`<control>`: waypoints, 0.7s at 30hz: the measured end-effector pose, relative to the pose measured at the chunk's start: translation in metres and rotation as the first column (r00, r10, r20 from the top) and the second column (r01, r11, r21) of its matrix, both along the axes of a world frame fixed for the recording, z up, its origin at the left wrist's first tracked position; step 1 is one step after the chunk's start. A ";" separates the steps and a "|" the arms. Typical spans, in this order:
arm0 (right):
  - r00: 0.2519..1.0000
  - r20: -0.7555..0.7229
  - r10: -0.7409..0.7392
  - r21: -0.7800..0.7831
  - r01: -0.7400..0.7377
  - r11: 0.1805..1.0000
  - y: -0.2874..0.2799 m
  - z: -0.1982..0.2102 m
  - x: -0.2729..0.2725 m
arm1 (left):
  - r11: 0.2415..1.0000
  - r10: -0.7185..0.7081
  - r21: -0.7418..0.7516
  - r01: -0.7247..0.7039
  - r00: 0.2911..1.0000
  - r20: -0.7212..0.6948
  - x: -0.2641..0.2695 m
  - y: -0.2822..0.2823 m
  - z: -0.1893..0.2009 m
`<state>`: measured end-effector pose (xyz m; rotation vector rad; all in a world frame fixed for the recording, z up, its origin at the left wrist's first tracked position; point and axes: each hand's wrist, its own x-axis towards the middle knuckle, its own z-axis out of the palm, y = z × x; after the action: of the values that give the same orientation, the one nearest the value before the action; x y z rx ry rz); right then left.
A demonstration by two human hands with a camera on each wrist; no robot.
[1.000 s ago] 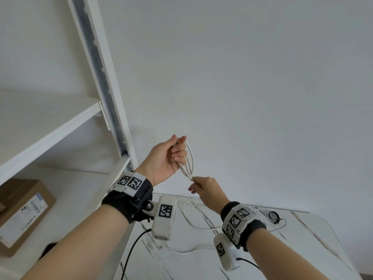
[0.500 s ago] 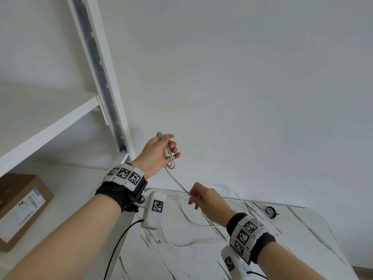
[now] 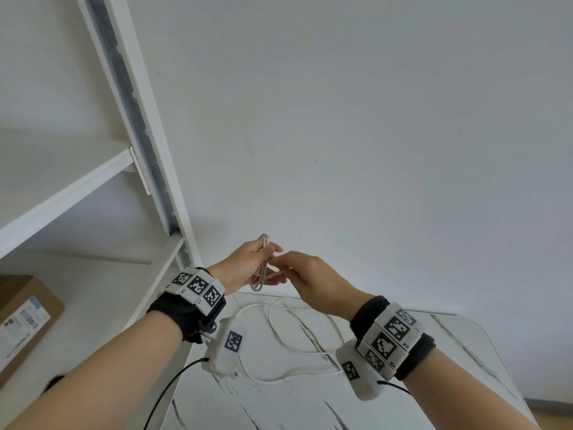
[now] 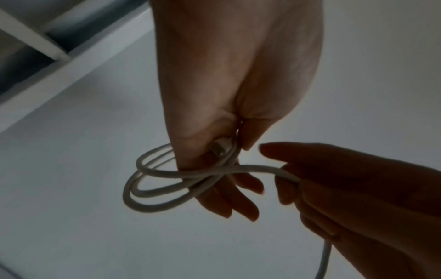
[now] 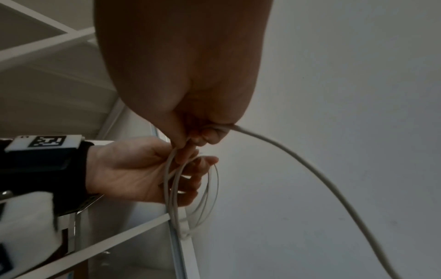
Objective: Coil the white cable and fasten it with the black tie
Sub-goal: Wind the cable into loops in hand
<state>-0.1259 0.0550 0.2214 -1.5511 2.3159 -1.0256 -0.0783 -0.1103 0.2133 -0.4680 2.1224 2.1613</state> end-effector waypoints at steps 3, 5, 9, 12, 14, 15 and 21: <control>0.998 0.013 -0.068 -0.007 0.068 0.998 -0.001 0.007 -0.009 | 0.998 -0.056 0.005 0.055 0.997 0.059 0.002 0.002 0.001; 0.994 0.020 -0.104 -0.016 0.105 0.994 -0.001 0.011 -0.016 | 0.997 -0.078 0.032 0.075 0.992 0.099 0.003 0.003 0.001; 0.989 0.072 -0.131 -0.024 0.133 0.991 -0.002 0.017 -0.029 | 0.985 -0.140 0.119 0.125 0.983 0.122 0.007 0.005 0.004; 0.987 0.095 -0.128 -0.057 0.133 0.989 -0.001 0.017 -0.034 | 0.967 -0.211 0.179 0.180 0.962 0.173 0.008 0.005 0.007; 0.986 0.085 -0.140 -0.071 0.146 0.987 -0.002 0.016 -0.036 | 0.946 -0.276 0.228 0.230 0.941 0.197 0.010 0.005 0.010; 0.986 0.074 -0.147 -0.075 0.153 0.985 -0.003 0.015 -0.037 | 0.933 -0.310 0.253 0.258 0.931 0.195 0.012 0.004 0.011; 0.978 0.052 -0.202 -0.065 0.205 0.976 -0.002 -0.004 -0.044 | 0.878 -0.379 0.359 0.317 0.918 0.114 0.019 0.001 0.019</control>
<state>-0.1695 0.0531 0.2173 -1.3186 2.4724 -1.1880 -0.0595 -0.1091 0.2324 -0.2172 1.5559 2.1102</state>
